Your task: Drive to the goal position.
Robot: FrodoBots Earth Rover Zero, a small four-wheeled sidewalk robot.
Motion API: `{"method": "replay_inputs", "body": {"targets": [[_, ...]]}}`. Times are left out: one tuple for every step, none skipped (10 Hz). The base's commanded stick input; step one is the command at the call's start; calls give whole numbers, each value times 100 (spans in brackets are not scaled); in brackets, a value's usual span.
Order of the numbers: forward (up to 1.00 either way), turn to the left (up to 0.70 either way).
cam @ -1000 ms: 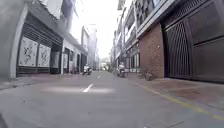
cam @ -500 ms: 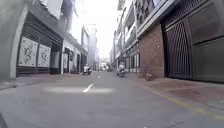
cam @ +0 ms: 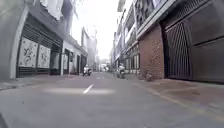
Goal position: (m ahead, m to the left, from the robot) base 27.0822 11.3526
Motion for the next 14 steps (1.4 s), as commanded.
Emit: {"method": "replay_inputs", "body": {"targets": [[100, 0], [100, 0], [100, 0], [100, 0], [100, 0], [100, 0], [100, 0], [100, 0], [100, 0], [100, 0], [100, 0], [100, 0], [100, 0], [100, 0]]}}
